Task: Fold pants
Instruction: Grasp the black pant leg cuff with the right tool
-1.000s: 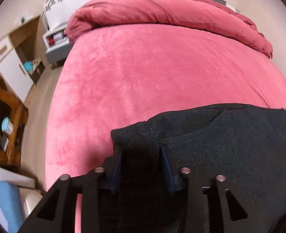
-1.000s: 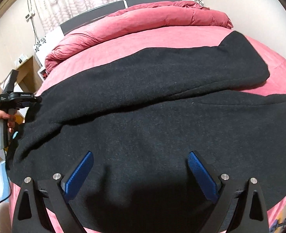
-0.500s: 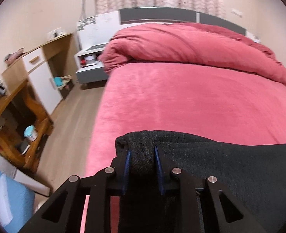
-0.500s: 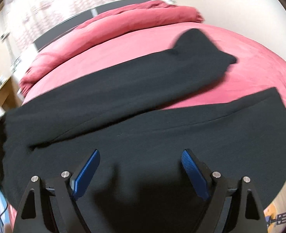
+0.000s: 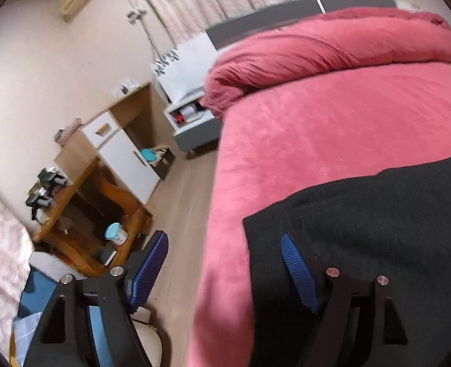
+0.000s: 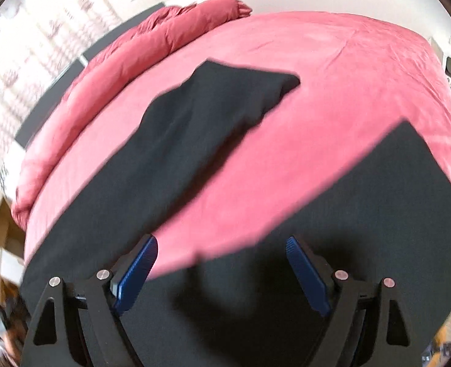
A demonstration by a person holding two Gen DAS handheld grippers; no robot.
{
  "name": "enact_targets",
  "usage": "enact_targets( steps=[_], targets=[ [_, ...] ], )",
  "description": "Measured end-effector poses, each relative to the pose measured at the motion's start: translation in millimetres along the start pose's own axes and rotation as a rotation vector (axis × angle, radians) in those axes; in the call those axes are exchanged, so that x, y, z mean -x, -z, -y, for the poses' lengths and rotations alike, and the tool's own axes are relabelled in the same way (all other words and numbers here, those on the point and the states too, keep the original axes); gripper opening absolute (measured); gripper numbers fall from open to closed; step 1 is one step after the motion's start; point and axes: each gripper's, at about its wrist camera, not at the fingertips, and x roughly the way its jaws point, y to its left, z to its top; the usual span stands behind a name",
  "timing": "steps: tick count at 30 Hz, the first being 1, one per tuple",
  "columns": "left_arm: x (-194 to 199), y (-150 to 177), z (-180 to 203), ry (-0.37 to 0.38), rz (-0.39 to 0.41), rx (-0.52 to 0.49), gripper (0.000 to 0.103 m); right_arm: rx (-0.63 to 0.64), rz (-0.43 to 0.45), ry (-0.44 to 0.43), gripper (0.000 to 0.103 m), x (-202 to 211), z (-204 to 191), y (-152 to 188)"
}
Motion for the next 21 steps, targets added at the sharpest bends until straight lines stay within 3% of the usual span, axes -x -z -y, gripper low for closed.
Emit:
enact_targets(
  steps=[3,6,8,10,19,21],
  targets=[
    [26.2,22.2,-5.8,0.113,-0.010,0.062,0.078,-0.085,0.011,0.030,0.087,-22.6,14.9,-37.3],
    [34.3,40.9,-5.1,0.233,-0.088,0.137,0.078,-0.186,0.048,0.053,0.074,-42.4,34.8,-75.7],
    [36.8,54.2,-0.9,0.321,-0.135,0.185,0.078,-0.249,0.055,0.048,0.074,-54.3,44.3,-97.8],
    [40.6,63.9,5.0,0.358,-0.145,0.196,0.081,-0.281,0.042,0.074,0.074,-68.6,52.6,-112.6],
    [49.9,82.4,32.3,0.299,-0.076,0.102,0.091,-0.230,0.020,0.217,0.073,-107.5,46.8,-129.8],
    [49.1,82.1,31.1,0.288,-0.069,0.103,0.091,-0.193,0.002,0.245,0.058,-107.8,46.3,-132.5]
  ],
)
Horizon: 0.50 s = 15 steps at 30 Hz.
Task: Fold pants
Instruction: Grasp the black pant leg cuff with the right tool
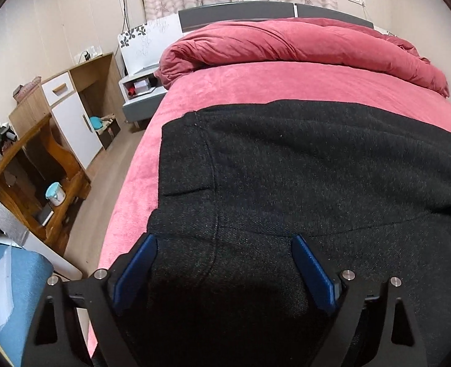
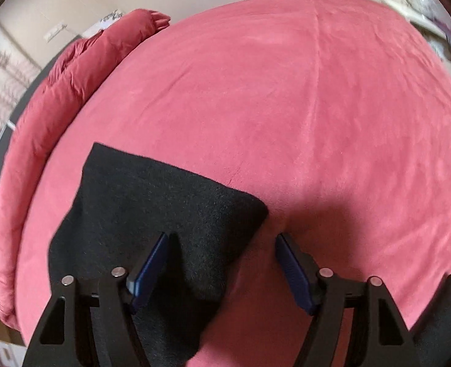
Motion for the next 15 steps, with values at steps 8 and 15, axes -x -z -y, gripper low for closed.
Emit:
enact_targets(
  steps=[8,15],
  targets=[
    [7.6,5.0,0.3,0.037,-0.019,0.022,0.092,-0.074,-0.011,-0.182,0.051,12.5,32.9,-1.9],
    [15.8,18.2,0.5,0.028,-0.025,0.039,0.096,-0.097,-0.016,-0.260,0.049,1.6,26.5,0.8]
  ],
)
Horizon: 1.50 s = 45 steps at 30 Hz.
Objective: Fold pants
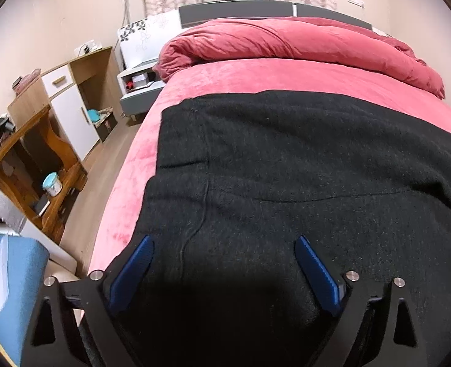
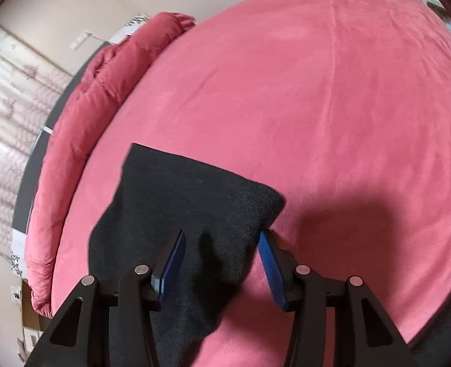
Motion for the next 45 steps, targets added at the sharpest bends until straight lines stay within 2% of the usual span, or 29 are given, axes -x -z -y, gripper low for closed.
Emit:
enact_targets(
  steps=[1,2,4,6,9,11,15,16,17,19,20,24,28,32,35,37,41,43,45],
  targets=[
    [-0.7,-0.5,-0.4,0.000,-0.003,0.008,0.097,0.011,0.013,0.013,0.043,-0.5,-2.6,-1.2],
    [-1.0,-0.6,-0.3,-0.002,-0.006,0.013,0.097,0.046,0.014,0.044,0.014,0.0,-6.2,-2.4],
    [-1.9,-1.6,0.1,-0.007,-0.005,0.008,0.097,0.124,0.018,0.079,0.011,7.9,-18.7,-2.4],
    [-1.7,-1.6,0.2,-0.007,-0.005,0.009,0.097,0.193,0.092,0.102,0.008,34.3,-31.1,-4.5],
    [-1.6,-1.2,-0.5,-0.002,-0.003,0.012,0.097,0.215,0.164,0.120,0.008,67.5,-29.2,-10.0],
    [-0.5,0.0,-1.3,0.004,0.000,0.017,0.097,0.200,0.164,0.143,0.008,75.1,-11.4,-11.4],
    [5.3,2.6,-4.0,0.023,-0.005,0.027,0.097,0.089,0.089,0.190,0.010,53.2,30.5,1.2],
    [7.8,3.1,-5.5,0.031,-0.010,0.031,0.097,0.040,0.034,0.171,0.012,40.5,42.1,6.6],
    [11.6,4.0,-8.1,0.044,-0.015,0.034,0.097,-0.009,0.014,0.154,0.017,37.3,51.7,10.6],
    [18.9,7.0,-13.1,0.055,-0.013,0.037,0.097,-0.063,0.057,0.094,0.025,53.5,61.3,13.2],
    [23.8,8.5,-16.7,0.053,-0.009,0.043,0.097,-0.066,0.069,0.079,0.034,62.5,61.9,13.8],
    [45.1,17.3,-36.1,0.053,0.028,0.113,0.097,0.042,0.093,0.075,0.037,106.6,55.4,30.8],
    [59.0,29.5,-58.2,0.026,0.032,0.178,0.101,0.195,0.070,0.081,0.039,151.6,49.2,74.2],
    [70.9,40.7,-84.8,0.016,0.033,0.237,0.102,0.249,-0.027,0.024,0.040,184.0,53.0,141.5],
    [72.3,47.8,-102.9,0.044,0.012,0.277,0.103,0.244,-0.131,-0.085,0.042,197.4,52.2,194.0],
    [73.1,52.5,-109.2,0.049,-0.005,0.280,0.103,0.253,-0.181,-0.125,0.045,197.2,47.9,218.8],
    [69.1,62.1,-115.2,0.096,-0.051,0.278,0.103,0.178,-0.236,-0.144,0.045,198.2,62.7,255.3],
    [64.0,64.4,-114.6,0.086,-0.074,0.249,0.103,0.112,-0.247,-0.143,0.046,197.1,76.2,264.3],
    [55.8,66.0,-116.0,0.089,-0.094,0.264,0.103,0.065,-0.270,-0.152,0.048,196.9,86.5,270.8]
  ],
)
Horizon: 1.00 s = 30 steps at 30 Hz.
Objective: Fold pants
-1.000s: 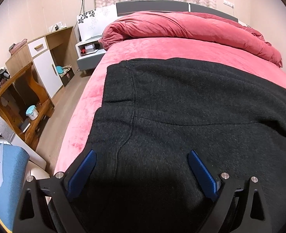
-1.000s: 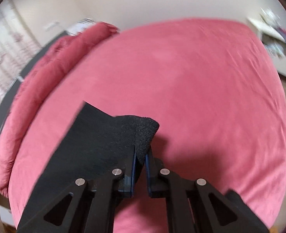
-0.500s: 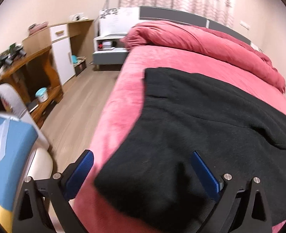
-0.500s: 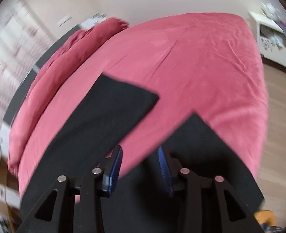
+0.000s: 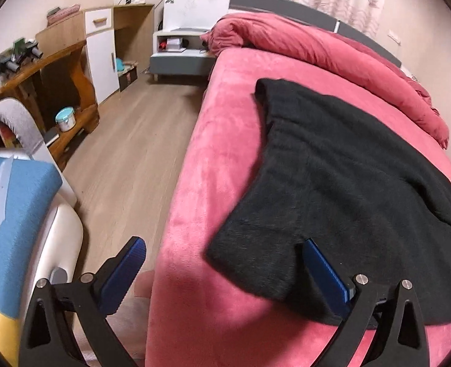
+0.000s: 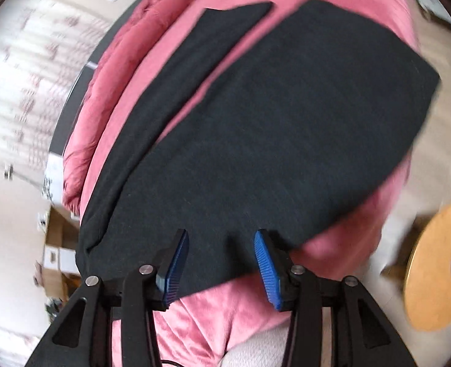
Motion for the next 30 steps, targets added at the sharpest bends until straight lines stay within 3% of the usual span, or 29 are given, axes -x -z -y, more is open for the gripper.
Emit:
enact_targets(
  steps=[3,6,9,11,13,15,20,21,22,23,25,30],
  targets=[
    [-19.2,-4.3,-5.8,0.067,-0.065,0.077,0.103,-0.011,0.000,-0.002,0.048,-1.4,6.0,4.4],
    [-26.5,-7.5,-7.8,0.185,-0.088,0.177,0.100,-0.048,0.009,0.008,0.048,-1.2,7.1,15.3],
    [-26.1,-8.3,4.0,0.207,-0.075,0.199,0.095,-0.053,0.004,-0.007,0.048,-2.8,6.9,17.0],
    [-30.7,-9.2,12.4,0.159,-0.093,0.185,0.086,-0.067,-0.011,-0.022,0.049,-5.5,12.7,19.8],
    [-30.7,-11.4,15.0,0.117,-0.099,0.174,0.063,-0.104,-0.036,-0.027,0.049,-8.9,20.7,24.2],
    [-28.6,-14.0,10.9,0.176,-0.110,0.201,0.045,-0.149,-0.038,-0.066,0.049,-11.3,29.3,26.1],
    [-5.5,-21.1,10.1,0.215,-0.090,0.237,0.031,-0.216,0.098,-0.123,0.049,-4.6,47.6,12.6],
    [2.4,-23.2,9.7,0.222,-0.074,0.244,0.030,-0.229,0.126,-0.136,0.047,-2.0,51.9,8.0],
    [10.4,-24.9,9.3,0.229,-0.065,0.249,0.029,-0.244,0.143,-0.119,0.039,-3.3,55.3,3.8],
    [19.3,-26.3,7.6,0.241,-0.059,0.259,0.029,-0.259,0.131,-0.075,0.009,-6.5,57.3,0.8],
    [37.7,-28.2,3.0,0.281,-0.051,0.279,0.027,-0.277,0.112,-0.072,0.007,-6.3,58.0,-3.5],
    [74.4,-15.8,-14.3,0.337,-0.077,0.309,0.027,-0.129,0.187,-0.086,0.006,48.4,29.3,-7.6]
  ],
)
